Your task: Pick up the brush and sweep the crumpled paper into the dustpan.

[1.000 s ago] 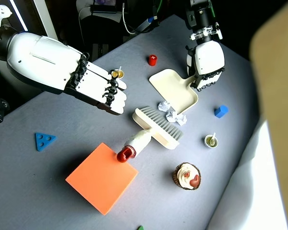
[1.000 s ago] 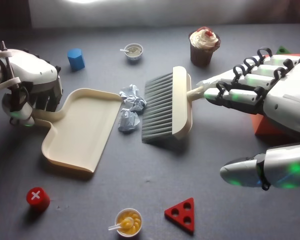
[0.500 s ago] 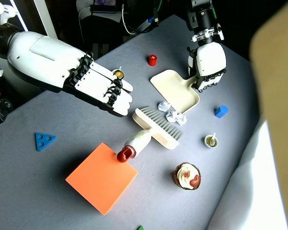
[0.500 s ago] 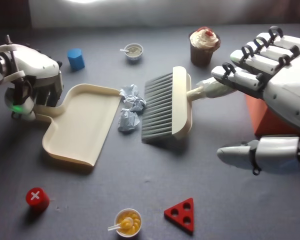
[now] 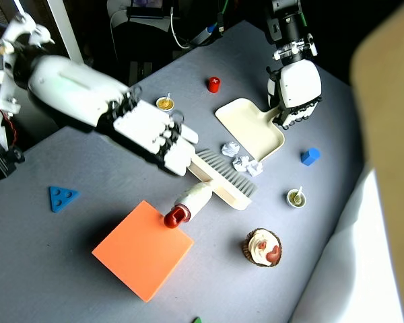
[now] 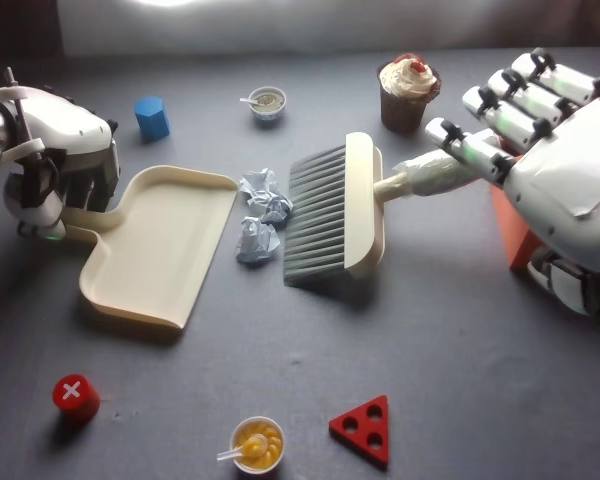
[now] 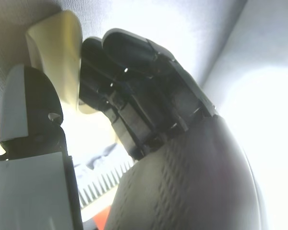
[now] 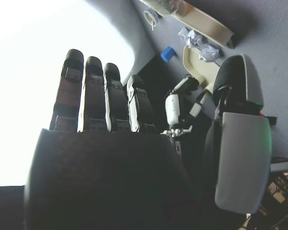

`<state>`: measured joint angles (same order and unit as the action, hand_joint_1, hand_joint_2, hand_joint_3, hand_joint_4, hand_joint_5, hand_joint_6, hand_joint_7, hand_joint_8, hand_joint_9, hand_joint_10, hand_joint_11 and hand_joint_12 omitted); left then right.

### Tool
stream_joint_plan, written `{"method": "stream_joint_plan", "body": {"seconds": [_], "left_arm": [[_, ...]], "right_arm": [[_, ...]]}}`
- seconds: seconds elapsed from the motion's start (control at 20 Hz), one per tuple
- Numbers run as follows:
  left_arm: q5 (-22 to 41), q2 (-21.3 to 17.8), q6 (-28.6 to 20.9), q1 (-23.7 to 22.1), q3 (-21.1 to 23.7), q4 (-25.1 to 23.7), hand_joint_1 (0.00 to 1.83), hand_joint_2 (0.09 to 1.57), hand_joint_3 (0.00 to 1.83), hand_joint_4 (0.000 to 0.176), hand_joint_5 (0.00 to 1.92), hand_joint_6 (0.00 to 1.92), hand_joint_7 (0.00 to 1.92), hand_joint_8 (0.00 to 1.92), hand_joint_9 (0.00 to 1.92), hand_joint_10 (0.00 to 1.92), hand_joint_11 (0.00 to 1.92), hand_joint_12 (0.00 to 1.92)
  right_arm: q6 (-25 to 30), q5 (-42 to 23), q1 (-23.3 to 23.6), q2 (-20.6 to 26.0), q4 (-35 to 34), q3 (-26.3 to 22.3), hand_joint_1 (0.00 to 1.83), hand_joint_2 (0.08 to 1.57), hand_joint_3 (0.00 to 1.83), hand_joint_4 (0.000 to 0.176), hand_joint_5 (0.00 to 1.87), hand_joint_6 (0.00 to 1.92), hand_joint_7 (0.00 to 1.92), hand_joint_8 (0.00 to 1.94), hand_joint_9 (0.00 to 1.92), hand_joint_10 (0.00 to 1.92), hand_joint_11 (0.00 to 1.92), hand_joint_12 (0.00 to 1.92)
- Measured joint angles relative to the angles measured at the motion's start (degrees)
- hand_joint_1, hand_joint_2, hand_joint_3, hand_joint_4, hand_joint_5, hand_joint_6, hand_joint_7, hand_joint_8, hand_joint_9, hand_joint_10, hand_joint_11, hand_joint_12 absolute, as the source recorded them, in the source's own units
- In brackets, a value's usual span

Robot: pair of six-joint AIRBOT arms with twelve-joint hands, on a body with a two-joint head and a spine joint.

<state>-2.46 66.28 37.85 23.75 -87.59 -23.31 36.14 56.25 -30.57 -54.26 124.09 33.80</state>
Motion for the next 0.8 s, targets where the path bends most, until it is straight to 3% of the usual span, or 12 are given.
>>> {"method": "stream_joint_plan", "body": {"seconds": [0.05,0.1,0.35,0.55,0.8], "left_arm": [[0.5,0.3,0.0,0.0,-0.6,0.2,1.4,1.05,0.0,0.0,1.07,0.8,1.15,0.56,1.05,1.04,0.87,0.94],[0.8,0.4,0.0,0.0,-1.0,0.2,1.39,1.06,0.0,0.0,1.05,0.82,1.1,0.65,1.02,1.08,0.86,0.91],[1.7,1.1,1.4,-0.8,-3.0,0.2,1.39,1.06,0.0,0.0,1.06,0.79,1.1,0.68,1.0,1.11,0.84,0.94],[2.1,1.4,2.3,-0.9,-3.9,0.2,1.4,1.05,0.0,0.0,1.11,0.68,1.14,0.61,1.05,1.05,0.89,0.91],[2.3,2.1,3.9,-1.6,-4.6,0.2,1.4,1.04,0.0,0.0,1.07,0.76,1.18,0.5,1.06,1.03,0.91,0.86]], "right_arm": [[-0.1,1.1,-0.6,-1.5,0.5,0.8,1.19,1.01,0.0,0.0,0.06,0.01,0.07,0.01,0.11,0.0,0.17,0.02],[-0.2,1.8,-0.9,-2.7,0.9,1.4,1.21,1.01,0.0,0.0,0.06,0.01,0.07,0.0,0.1,0.0,0.16,0.02],[-1.8,6.7,-0.9,-8.5,1.4,7.3,1.27,0.99,0.0,0.0,0.17,0.01,0.13,0.01,0.16,0.01,0.19,0.03],[-1.8,12.4,-0.9,-12.8,0.2,10.1,1.24,0.99,0.0,0.0,0.14,0.0,0.11,0.01,0.16,0.01,0.2,0.03],[-0.9,16.4,-0.9,-17.6,-0.2,11.0,1.21,1.0,0.0,0.0,0.15,0.0,0.13,0.01,0.15,0.0,0.18,0.02]]}}
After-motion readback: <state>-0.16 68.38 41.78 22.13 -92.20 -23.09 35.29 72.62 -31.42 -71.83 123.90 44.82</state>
